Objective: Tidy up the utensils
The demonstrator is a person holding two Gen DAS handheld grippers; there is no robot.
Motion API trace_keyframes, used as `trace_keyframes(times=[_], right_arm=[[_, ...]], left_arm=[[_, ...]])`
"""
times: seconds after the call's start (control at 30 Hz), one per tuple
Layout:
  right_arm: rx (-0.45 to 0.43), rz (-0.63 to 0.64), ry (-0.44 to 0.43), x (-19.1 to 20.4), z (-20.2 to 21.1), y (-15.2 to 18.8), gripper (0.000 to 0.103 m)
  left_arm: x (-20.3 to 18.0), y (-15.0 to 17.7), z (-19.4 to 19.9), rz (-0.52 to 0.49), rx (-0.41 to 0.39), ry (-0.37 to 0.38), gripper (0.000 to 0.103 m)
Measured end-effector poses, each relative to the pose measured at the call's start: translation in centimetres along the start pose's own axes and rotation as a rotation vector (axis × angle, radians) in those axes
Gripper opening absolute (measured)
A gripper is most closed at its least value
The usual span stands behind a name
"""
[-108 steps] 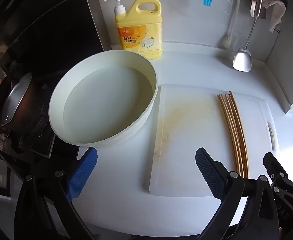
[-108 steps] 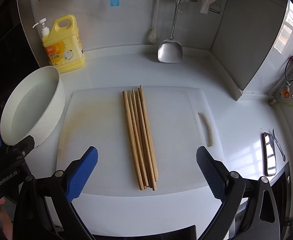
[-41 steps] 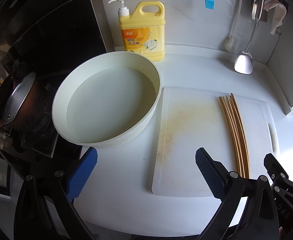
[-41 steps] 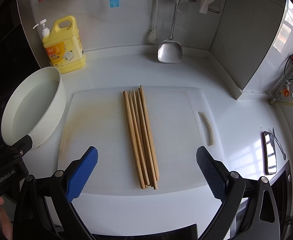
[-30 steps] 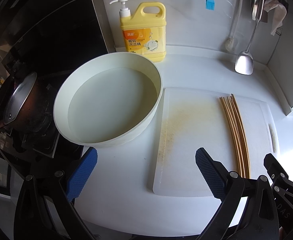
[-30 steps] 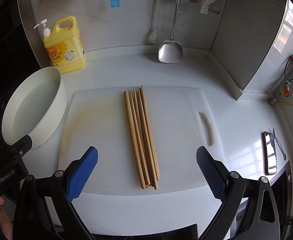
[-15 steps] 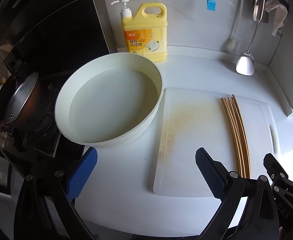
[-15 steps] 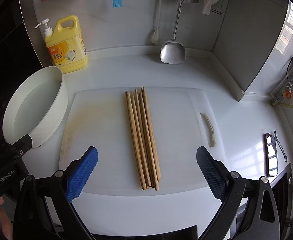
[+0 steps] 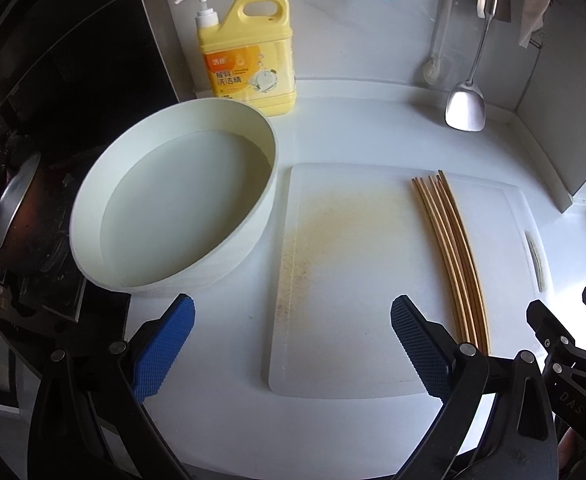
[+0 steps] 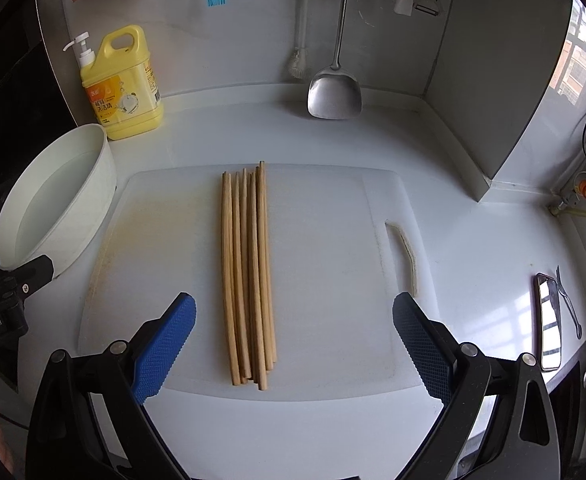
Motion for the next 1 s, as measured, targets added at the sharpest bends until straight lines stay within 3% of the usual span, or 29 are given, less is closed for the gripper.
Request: trace_keyframes(times=[0.2,0.43,1.0], right_arm=[[0.013,0.002,-0.049,-1.8,-3.5,-0.3,0.094],[0.051,0.111,-0.07,-1.0,-7.8,-0.5,0.094],[0.037,0.185,-0.071,-1.3,-10.9,-2.1,0.094]], left_arm=[[-2.4,-0.3,-2.0,-0.009,-0.012,0.045,0.097],[-4.9,-1.2,-5.0,-0.012,-0.005,0.085,0.097],[-7.2,-2.5,-8.2,0.034,-0.005,0.139,0.097]])
Point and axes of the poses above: each gripper's, at about its wrist camera, not at the fingertips, and z roughly against the way its jaws point, x to its left, y to its underside, the point moved 9 cm from there along -z, roughly the way its jaws point, and after that the axes turned 10 degrees about -z, right-handed, at the moved point
